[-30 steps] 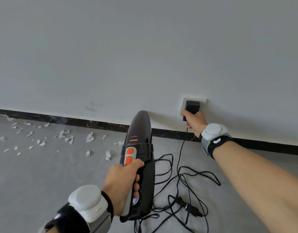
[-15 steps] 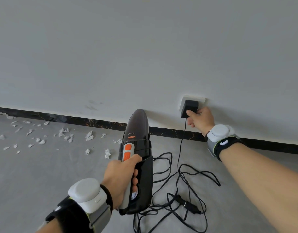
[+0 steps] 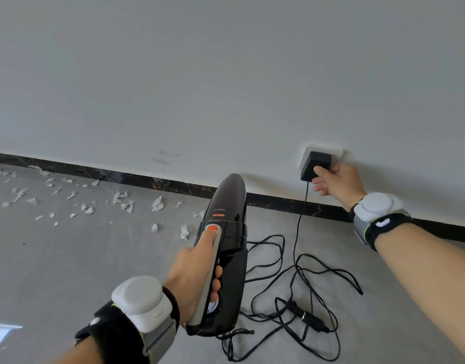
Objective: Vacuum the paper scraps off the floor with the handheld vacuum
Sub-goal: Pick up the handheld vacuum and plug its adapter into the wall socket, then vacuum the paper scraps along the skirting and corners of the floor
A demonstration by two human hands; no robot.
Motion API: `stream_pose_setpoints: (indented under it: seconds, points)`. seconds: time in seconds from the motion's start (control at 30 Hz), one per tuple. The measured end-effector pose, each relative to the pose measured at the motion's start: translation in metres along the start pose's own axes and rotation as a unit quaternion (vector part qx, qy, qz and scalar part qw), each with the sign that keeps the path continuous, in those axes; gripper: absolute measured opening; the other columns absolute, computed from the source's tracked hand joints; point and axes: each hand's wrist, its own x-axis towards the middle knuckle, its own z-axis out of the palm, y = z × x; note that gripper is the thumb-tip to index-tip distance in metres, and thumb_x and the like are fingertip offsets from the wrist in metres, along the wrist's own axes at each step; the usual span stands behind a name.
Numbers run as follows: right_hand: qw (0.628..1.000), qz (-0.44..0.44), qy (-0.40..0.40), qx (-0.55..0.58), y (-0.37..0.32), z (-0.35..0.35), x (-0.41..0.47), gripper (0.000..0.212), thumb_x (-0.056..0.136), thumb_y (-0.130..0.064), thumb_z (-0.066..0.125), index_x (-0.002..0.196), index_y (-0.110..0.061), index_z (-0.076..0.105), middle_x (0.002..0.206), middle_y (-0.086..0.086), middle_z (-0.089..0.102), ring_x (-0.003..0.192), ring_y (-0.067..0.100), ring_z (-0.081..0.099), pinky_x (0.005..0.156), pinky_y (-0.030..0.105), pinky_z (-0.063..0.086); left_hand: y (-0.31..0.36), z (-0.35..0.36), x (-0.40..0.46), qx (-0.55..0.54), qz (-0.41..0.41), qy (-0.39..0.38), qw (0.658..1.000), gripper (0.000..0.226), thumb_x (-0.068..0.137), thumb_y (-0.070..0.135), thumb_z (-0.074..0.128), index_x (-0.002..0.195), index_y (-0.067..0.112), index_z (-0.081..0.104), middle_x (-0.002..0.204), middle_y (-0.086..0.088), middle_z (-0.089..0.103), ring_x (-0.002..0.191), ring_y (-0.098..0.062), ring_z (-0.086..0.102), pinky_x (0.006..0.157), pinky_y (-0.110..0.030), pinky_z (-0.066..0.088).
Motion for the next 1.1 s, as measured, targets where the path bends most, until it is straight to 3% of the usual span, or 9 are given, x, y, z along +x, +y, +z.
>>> stream_pose_setpoints:
  seconds: [0.13, 0.3, 0.4, 0.57, 0.67, 0.83, 0.93, 1.1]
  points:
    - [0.995, 0.100, -0.016, 0.013, -0.002, 0.014, -0.014, 0.053, 0.099, -0.053, 0.056, 0.115, -0.003, 0.059, 0.106, 0.019, 0.074, 0.081, 0.037, 0.073, 0.057, 0.032, 0.053, -0.003, -0.008, -0.005, 0.018, 0.005, 0.018, 1.000, 0.061, 0.088, 0.066, 0.053, 0.067, 0.009, 0.051, 0.052, -0.006, 0.048, 0.038, -0.018, 0.041, 0.040, -0.023, 0.040]
    - [0.936, 0.261, -0.214, -0.101, 0.000, 0.030, -0.044, 0.076, 0.101, -0.067, 0.026, 0.118, -0.001, 0.059, 0.103, 0.019, 0.075, 0.089, 0.036, 0.072, 0.078, 0.038, 0.054, -0.009, -0.016, -0.016, 0.034, 0.010, 0.036, 0.999, 0.060, 0.086, 0.066, 0.056, 0.070, 0.009, 0.051, 0.046, -0.002, 0.047, 0.036, -0.016, 0.040, 0.039, -0.022, 0.039]
    - [0.911, 0.249, -0.278, -0.173, 0.003, 0.045, -0.061, 0.076, 0.104, -0.064, 0.025, 0.126, 0.001, 0.059, 0.110, 0.020, 0.075, 0.094, 0.037, 0.073, 0.090, 0.042, 0.055, -0.010, -0.020, -0.023, 0.056, 0.011, 0.029, 0.998, 0.060, 0.085, 0.066, 0.058, 0.068, 0.009, 0.052, 0.050, -0.003, 0.049, 0.036, -0.016, 0.040, 0.040, -0.022, 0.038]
    - [0.879, 0.236, -0.343, -0.233, -0.007, 0.064, -0.089, 0.072, 0.106, -0.059, 0.027, 0.135, -0.001, 0.056, 0.116, 0.018, 0.071, 0.090, 0.035, 0.068, 0.080, 0.037, 0.052, -0.015, -0.018, -0.039, 0.090, 0.007, 0.008, 0.996, 0.060, 0.087, 0.066, 0.056, 0.063, 0.011, 0.050, 0.047, -0.003, 0.047, 0.035, -0.016, 0.038, 0.040, -0.022, 0.035]
    - [0.874, 0.257, -0.364, -0.191, -0.006, 0.074, -0.101, 0.074, 0.103, -0.065, 0.026, 0.135, -0.005, 0.055, 0.109, 0.014, 0.070, 0.082, 0.029, 0.068, 0.074, 0.035, 0.052, -0.016, -0.018, -0.046, 0.103, 0.004, -0.001, 0.995, 0.060, 0.087, 0.066, 0.056, 0.063, 0.012, 0.050, 0.047, -0.002, 0.047, 0.035, -0.016, 0.038, 0.040, -0.022, 0.035]
    - [0.902, 0.271, -0.334, -0.033, -0.002, 0.083, -0.112, 0.060, 0.100, -0.055, 0.043, 0.125, -0.004, 0.062, 0.107, 0.017, 0.077, 0.097, 0.037, 0.076, 0.082, 0.041, 0.060, -0.016, -0.023, -0.054, 0.115, -0.005, -0.011, 0.993, 0.059, 0.086, 0.069, 0.055, 0.068, 0.013, 0.051, 0.051, -0.001, 0.048, 0.036, -0.015, 0.038, 0.040, -0.021, 0.035]
    - [0.902, 0.293, -0.305, 0.085, -0.003, 0.097, -0.119, 0.070, 0.092, -0.067, 0.050, 0.121, -0.005, 0.064, 0.112, 0.019, 0.075, 0.104, 0.039, 0.073, 0.082, 0.045, 0.060, -0.019, -0.034, -0.054, 0.128, -0.009, -0.001, 0.992, 0.064, 0.084, 0.076, 0.051, 0.071, 0.013, 0.052, 0.052, -0.001, 0.049, 0.036, -0.015, 0.039, 0.039, -0.021, 0.036]
    - [0.879, 0.335, -0.295, 0.168, -0.010, 0.133, -0.142, 0.079, 0.076, -0.075, 0.068, 0.124, -0.013, 0.062, 0.117, 0.012, 0.070, 0.104, 0.033, 0.069, 0.078, 0.046, 0.060, -0.034, -0.048, -0.050, 0.114, -0.019, 0.015, 0.993, 0.065, 0.083, 0.076, 0.052, 0.069, 0.012, 0.052, 0.050, -0.002, 0.049, 0.034, -0.014, 0.039, 0.037, -0.020, 0.036]
